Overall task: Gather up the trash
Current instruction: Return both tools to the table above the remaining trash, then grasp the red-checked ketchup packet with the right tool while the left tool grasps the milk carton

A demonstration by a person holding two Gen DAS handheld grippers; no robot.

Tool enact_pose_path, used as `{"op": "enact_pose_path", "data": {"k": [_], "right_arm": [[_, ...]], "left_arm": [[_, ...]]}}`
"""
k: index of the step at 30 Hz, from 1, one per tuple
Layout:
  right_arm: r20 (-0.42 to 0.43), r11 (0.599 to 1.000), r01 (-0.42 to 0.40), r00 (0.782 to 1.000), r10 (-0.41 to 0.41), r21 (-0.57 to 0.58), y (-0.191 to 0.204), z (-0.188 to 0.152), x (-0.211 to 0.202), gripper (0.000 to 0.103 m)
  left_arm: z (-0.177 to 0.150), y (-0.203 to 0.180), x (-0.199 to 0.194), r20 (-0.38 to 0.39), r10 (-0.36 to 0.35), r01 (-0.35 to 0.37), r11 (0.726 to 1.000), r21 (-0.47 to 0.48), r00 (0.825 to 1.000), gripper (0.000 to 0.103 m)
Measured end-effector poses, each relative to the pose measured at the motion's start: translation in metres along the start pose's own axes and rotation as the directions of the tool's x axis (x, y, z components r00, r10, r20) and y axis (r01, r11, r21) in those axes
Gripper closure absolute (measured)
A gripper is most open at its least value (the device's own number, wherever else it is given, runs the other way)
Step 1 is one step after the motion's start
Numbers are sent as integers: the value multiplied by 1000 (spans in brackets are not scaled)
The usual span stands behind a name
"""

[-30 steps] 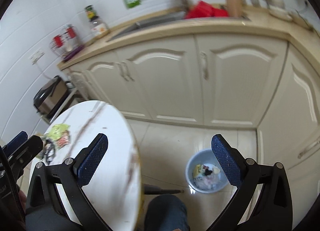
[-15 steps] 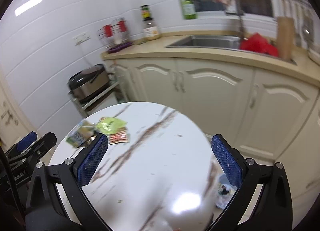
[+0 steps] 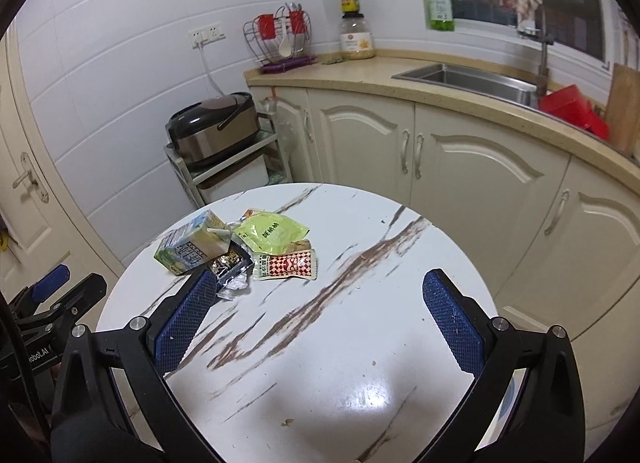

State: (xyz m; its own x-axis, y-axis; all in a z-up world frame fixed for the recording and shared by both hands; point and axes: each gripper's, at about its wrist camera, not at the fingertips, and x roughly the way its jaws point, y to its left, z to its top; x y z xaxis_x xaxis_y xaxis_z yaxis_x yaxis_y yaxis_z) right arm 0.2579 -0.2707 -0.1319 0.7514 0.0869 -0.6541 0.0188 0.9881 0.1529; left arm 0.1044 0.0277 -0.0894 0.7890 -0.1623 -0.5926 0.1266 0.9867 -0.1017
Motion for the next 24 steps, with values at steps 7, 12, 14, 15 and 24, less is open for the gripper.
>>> {"op": "enact_pose_path", "data": {"k": [7, 12, 14, 15, 24], "right_arm": [[-88, 999, -11, 996, 8, -35, 13, 2, 51, 0], [-171, 999, -8, 985, 1, -42, 17, -3, 98, 0], [-199, 999, -8, 980, -1, -44, 19, -6, 115, 0], [-214, 999, -7, 977, -3, -46, 20, -7, 124, 0], [-290, 998, 14, 957, -30, -57, 31, -11, 182, 0]], "left_arm": [[23, 21, 71, -54, 29, -26, 998, 49, 998, 1], [37, 27, 125, -89, 14, -1, 990, 141, 996, 1], [44, 26, 149, -98, 10, 9, 981, 193, 995, 1], [46, 26, 160, -101, 4, 18, 977, 213, 995, 1], [59, 19, 241, -163, -57, 117, 914, 388, 985, 1]]}}
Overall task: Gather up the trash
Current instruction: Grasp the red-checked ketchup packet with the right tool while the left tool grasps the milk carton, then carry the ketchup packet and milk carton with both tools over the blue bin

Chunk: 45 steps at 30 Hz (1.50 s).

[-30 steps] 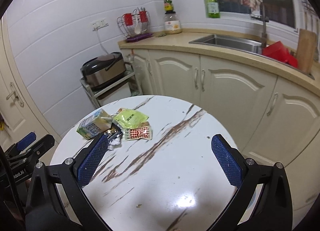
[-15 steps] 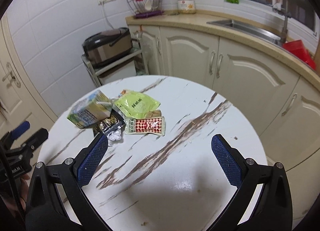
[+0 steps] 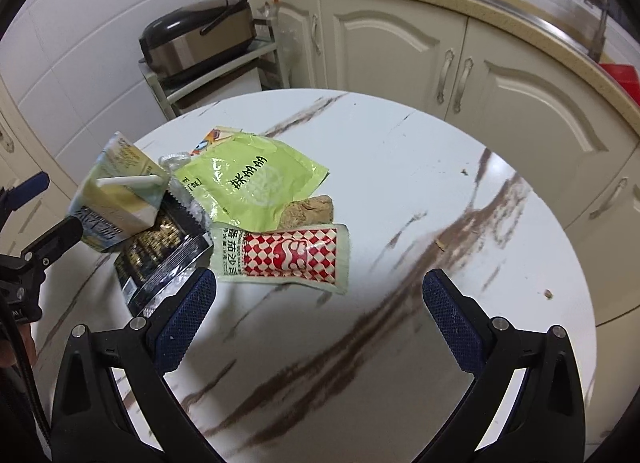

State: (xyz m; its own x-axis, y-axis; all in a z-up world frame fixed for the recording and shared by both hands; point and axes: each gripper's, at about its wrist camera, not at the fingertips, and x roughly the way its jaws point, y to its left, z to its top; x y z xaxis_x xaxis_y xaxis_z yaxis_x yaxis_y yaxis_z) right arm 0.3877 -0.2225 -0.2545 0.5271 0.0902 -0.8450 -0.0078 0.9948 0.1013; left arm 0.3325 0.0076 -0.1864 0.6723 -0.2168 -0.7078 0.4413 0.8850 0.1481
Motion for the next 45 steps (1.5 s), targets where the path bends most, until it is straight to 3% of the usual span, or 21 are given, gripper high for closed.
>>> {"op": "enact_pose_path", "data": {"k": [6, 8, 10, 11, 12, 14, 16, 24, 27, 29, 30, 31, 33, 36, 38, 40, 41, 45], "right_arm": [[-16, 1000, -3, 1000, 3, -23, 7, 7, 22, 0], [-9, 999, -4, 1000, 4, -37, 11, 9, 24, 1], [6, 997, 2, 1000, -1, -73, 15, 8, 22, 20], [9, 996, 1, 1000, 0, -87, 18, 8, 21, 26], [11, 995, -9, 1000, 10, -99, 21, 8, 19, 38], [9, 995, -18, 1000, 19, -103, 22, 8, 16, 46], [13, 995, -28, 999, 29, -98, 18, 7, 14, 57], [7, 989, -112, 994, 113, -91, 1, -10, -6, 86], [0, 986, -128, 992, 129, -106, 0, -16, -10, 88], [-5, 984, -127, 992, 127, -123, 1, -17, -11, 84], [-3, 985, -114, 993, 114, -130, 0, -16, -10, 76], [-2, 985, -99, 995, 99, -138, 0, -15, -9, 60], [-4, 981, -102, 995, 103, -167, 2, -12, -5, 46], [-19, 967, -112, 994, 111, -228, 11, -7, 3, 46], [-25, 951, -117, 993, 114, -286, 23, -6, 5, 52], [-30, 935, -121, 993, 118, -334, 33, -7, 4, 79], [-39, 929, -134, 991, 128, -346, 36, -8, 2, 85], [-38, 924, -141, 990, 136, -355, 39, -18, -6, 95]], "left_arm": [[7, -6, 34, -7, -44, 45, 992, 116, 999, 2], [8, -6, 42, -11, -74, 75, 989, 125, 997, 12], [9, -7, 46, -19, -104, 105, 988, 113, 994, 28], [9, -5, 48, -11, -97, 97, 989, 109, 995, 34], [9, -5, 48, -9, -100, 100, 990, 104, 995, 36], [9, -2, 48, -4, -117, 117, 990, 85, 993, 56], [9, 2, 48, -6, -128, 128, 990, 55, 992, 64], [1, -8, 37, -3, -121, 121, 993, -7, 993, 68], [-5, -15, 30, -6, -108, 108, 994, -24, 994, 68], [-8, -18, 25, -6, -97, 96, 995, -40, 995, 68], [-10, -20, 21, -5, -94, 93, 995, -46, 996, 68], [-13, -22, 17, -5, -90, 89, 995, -53, 996, 68], [-19, -28, 9, -9, -76, 75, 995, -60, 997, 68], [-24, -33, 0, -15, -57, 55, 995, -82, 998, 68], [-26, -35, -4, -17, -43, 41, 994, -101, 999, 68], [-27, -35, -7, -17, -37, 35, 993, -113, 999, 68], [-27, -36, -9, -17, -36, 33, 993, -116, 999, 68], [-31, -44, -23, -5, -23, 22, 993, -117, 1000, 68]]}}
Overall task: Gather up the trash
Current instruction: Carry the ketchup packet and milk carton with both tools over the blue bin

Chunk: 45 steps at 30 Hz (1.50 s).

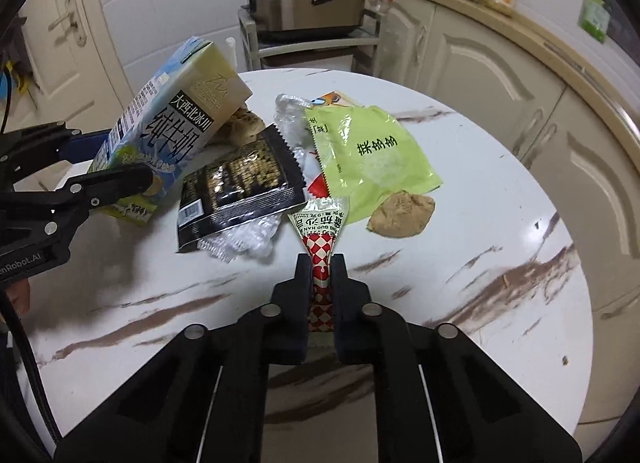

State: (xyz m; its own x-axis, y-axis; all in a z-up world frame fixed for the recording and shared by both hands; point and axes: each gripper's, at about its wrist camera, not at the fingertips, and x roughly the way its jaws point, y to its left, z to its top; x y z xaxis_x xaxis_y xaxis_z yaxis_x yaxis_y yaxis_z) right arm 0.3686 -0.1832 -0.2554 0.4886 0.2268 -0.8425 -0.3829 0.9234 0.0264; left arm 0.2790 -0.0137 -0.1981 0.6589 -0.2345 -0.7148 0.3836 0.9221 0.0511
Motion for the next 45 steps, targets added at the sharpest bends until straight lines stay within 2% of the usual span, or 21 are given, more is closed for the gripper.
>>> {"op": "enact_pose_path", "data": {"k": [4, 12, 19, 28, 35, 39, 45], "right_arm": [[32, 995, -50, 998, 48, 82, -11, -20, -15, 96], [129, 981, -88, 989, 66, 174, -33, -47, -66, 96], [237, 969, -102, 970, 47, 226, -57, -64, -123, 96], [347, 946, -92, 938, -23, 310, -104, -108, -192, 96], [400, 916, -59, 909, -115, 397, -151, -156, -245, 96], [405, 885, -35, 897, -177, 464, -184, -189, -269, 96], [355, 821, -6, 903, -240, 570, -238, -242, -272, 96]], "left_arm": [[-8, -9, -21, 22, 5, -5, 1000, -4, 1000, 68], [-15, -42, -63, 67, -14, 14, 1000, 0, 998, 68], [-12, -86, -97, 110, -46, 41, 998, 45, 993, 68], [-1, -169, -131, 168, -141, 118, 983, 141, 976, 68], [11, -234, -132, 171, -242, 207, 959, 196, 955, 68], [26, -265, -114, 140, -305, 270, 937, 223, 942, 68], [48, -323, -69, 34, -381, 360, 896, 259, 924, 68]]}}
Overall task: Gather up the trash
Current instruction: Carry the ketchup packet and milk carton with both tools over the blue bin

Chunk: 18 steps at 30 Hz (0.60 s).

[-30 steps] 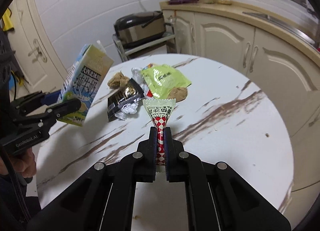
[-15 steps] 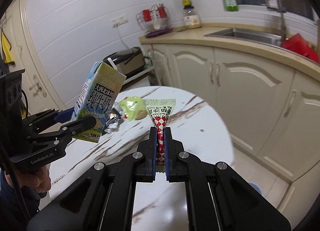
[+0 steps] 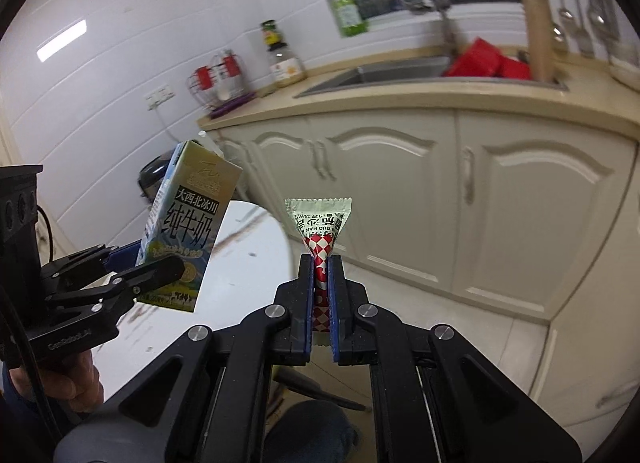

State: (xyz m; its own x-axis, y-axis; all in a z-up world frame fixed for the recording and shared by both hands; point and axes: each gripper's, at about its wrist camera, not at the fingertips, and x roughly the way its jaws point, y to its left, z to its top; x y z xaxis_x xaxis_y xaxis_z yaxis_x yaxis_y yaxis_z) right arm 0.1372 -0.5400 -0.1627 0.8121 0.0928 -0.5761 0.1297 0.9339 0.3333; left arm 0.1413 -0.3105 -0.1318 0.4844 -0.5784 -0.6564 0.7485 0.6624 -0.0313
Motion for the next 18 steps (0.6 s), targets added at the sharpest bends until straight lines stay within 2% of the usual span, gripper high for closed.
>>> {"op": "enact_pose_path", "data": {"k": [4, 9, 16, 18], "right_arm": [[-56, 996, 38, 998, -34, 84, -51, -20, 17, 96], [-135, 981, 67, 990, -42, 181, -105, -53, 45, 96], [-240, 947, 110, 970, -37, 301, -167, -94, 90, 95], [-261, 937, 122, 965, -34, 328, -180, -102, 102, 95]], "left_arm": [[7, -16, 52, -99, -61, 61, 998, -6, 993, 68], [15, -34, 118, -227, -98, 98, 995, -11, 969, 68], [35, -45, 203, -370, -96, 96, 995, -20, 924, 65], [38, -46, 218, -392, -84, 86, 996, -13, 916, 61]]}}
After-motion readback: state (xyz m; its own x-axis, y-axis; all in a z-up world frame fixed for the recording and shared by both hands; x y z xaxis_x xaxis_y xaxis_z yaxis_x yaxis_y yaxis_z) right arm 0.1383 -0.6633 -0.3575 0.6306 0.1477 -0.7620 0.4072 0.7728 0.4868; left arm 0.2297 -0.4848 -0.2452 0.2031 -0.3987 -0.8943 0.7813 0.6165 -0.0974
